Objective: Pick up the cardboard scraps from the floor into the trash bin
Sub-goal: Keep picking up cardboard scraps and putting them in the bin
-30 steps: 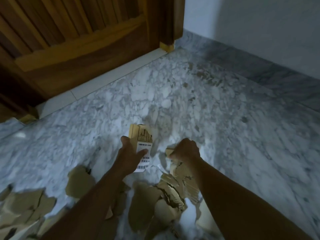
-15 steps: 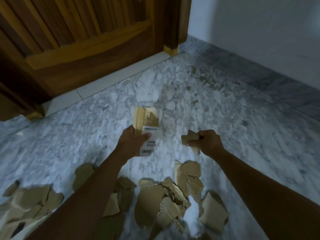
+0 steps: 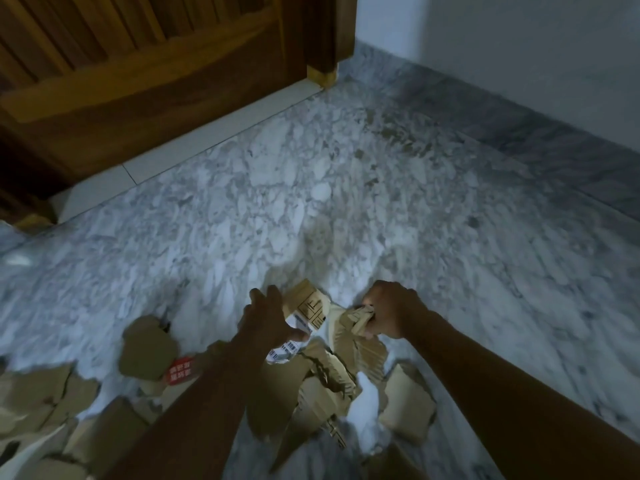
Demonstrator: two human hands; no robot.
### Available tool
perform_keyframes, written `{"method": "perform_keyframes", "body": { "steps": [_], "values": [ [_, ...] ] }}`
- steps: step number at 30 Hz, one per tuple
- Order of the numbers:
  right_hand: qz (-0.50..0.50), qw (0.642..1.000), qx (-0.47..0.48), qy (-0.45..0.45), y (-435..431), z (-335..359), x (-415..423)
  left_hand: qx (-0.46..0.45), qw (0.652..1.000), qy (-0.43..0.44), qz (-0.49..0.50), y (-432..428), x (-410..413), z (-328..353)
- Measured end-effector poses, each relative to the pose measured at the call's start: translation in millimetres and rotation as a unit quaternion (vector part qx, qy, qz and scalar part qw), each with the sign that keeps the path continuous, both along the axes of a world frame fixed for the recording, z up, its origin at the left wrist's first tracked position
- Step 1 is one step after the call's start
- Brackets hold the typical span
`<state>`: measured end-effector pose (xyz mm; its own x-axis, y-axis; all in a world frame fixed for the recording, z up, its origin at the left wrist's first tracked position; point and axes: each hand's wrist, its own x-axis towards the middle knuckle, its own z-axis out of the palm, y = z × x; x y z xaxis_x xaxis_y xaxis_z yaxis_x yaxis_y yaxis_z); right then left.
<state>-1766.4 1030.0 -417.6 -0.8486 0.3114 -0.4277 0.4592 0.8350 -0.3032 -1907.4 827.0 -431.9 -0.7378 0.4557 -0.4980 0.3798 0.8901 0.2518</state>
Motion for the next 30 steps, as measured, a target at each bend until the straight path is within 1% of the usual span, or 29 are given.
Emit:
{"method": "perform_keyframes", "body": {
  "steps": [1, 2, 5, 8, 10, 12, 14, 16, 18, 21, 22, 25, 26, 28, 30],
  "values": [
    [0.003, 1.000, 0.022, 0.004, -2, -2, 2, 0.008, 1.000, -0.005, 0.003, 2, 1, -1],
    [-0.001, 1.000, 0.022, 0.010, -2, -4, 4, 0.018, 1.000, -0.012, 0.009, 3, 1, -1],
    [-0.038, 0.998, -0.046, 0.017, 4, -8, 11, 0.015, 1.000, -0.022, 0.005, 5, 1, 3],
    [-0.044, 0.998, -0.050, 0.015, 12, -7, 17, 0.022, 0.999, -0.024, -0.004, 7, 4, 4],
    [-0.061, 0.995, -0.054, 0.055, 19, -1, 20, 0.049, 0.999, -0.016, 0.002, 6, 7, 3],
    [-0.074, 0.992, -0.056, 0.085, 25, 8, 24, 0.095, 0.995, -0.007, 0.025, 4, 7, 5],
    [-0.054, 0.995, -0.068, 0.058, 26, 21, 30, 0.143, 0.989, -0.006, 0.040, 2, 2, 9],
    [-0.012, 0.995, -0.099, -0.003, 21, 28, 37, 0.164, 0.986, -0.015, 0.026, 1, -5, 17],
    [0.023, 0.993, -0.106, -0.051, 10, 30, 43, 0.173, 0.984, -0.033, 0.009, 1, -11, 29],
    [0.005, 0.991, -0.113, -0.064, -15, 19, 52, 0.189, 0.981, -0.052, -0.011, 6, -18, 45],
    [-0.004, 0.994, -0.096, -0.059, -24, 14, 54, 0.199, 0.978, -0.063, -0.016, 8, -21, 49],
    [-0.014, 1.000, -0.002, -0.025, -47, 2, 56, 0.223, 0.969, -0.098, -0.030, 14, -27, 63],
    [-0.022, 1.000, 0.010, -0.017, -50, -1, 56, 0.232, 0.965, -0.120, -0.032, 17, -27, 67],
    [-0.035, 0.999, -0.006, -0.006, -52, -3, 56, 0.244, 0.955, -0.162, -0.041, 22, -23, 74],
    [-0.048, 0.997, -0.049, 0.020, -50, 0, 59, 0.237, 0.953, -0.182, -0.052, 27, -14, 76]
  ]
}}
